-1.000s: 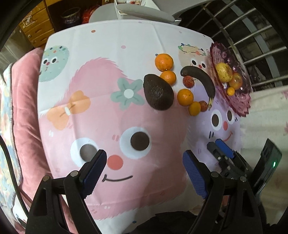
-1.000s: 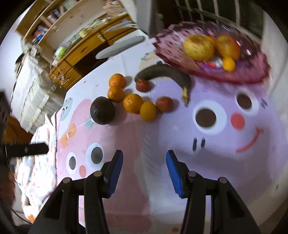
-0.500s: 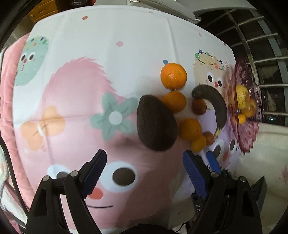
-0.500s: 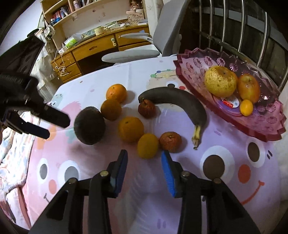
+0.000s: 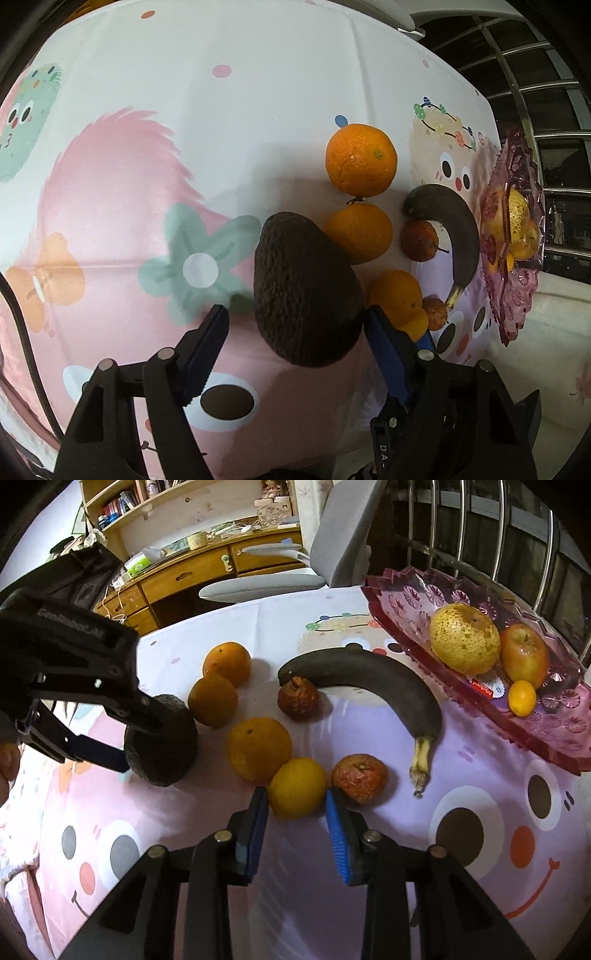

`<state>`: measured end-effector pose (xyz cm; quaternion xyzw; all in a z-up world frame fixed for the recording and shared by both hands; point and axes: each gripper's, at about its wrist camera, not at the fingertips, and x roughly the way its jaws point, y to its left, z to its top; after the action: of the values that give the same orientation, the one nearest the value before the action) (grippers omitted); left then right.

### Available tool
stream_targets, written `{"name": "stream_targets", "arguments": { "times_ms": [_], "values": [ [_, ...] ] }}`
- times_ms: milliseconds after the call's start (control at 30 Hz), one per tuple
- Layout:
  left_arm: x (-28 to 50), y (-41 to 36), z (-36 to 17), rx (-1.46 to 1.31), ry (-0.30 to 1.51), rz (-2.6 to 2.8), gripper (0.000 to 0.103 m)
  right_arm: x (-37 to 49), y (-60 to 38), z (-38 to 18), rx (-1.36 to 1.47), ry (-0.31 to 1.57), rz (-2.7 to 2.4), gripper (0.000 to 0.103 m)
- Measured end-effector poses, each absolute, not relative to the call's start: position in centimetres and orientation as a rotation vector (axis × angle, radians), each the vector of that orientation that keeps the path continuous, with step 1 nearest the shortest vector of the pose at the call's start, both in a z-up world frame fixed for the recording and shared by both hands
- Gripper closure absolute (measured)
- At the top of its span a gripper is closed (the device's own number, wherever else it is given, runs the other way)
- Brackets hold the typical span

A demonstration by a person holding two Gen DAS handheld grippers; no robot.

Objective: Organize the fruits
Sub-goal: 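Reach the left tool toward the dark avocado, then grasp the dark avocado with the left tool while the right tool grasps the yellow lemon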

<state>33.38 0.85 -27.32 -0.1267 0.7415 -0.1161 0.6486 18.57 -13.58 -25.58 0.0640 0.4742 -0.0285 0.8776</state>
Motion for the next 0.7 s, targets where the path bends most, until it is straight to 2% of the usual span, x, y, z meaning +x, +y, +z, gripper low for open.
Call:
{"name": "stream_targets", "arguments": {
  "times_ms": [400,700],
  "values": [
    [34.3,0.1,-28.3,-0.296,1.685,-0.291,0.045,19.1,-13.6,-26.2,0.132,0.976,-0.073,0.071],
    [34.1,0.5,-27.9,-0.28,1.683,-0.279,0.046,19.0,-13.8,-26.1,0.129,0.989,-0.07,0.073]
  ]
}}
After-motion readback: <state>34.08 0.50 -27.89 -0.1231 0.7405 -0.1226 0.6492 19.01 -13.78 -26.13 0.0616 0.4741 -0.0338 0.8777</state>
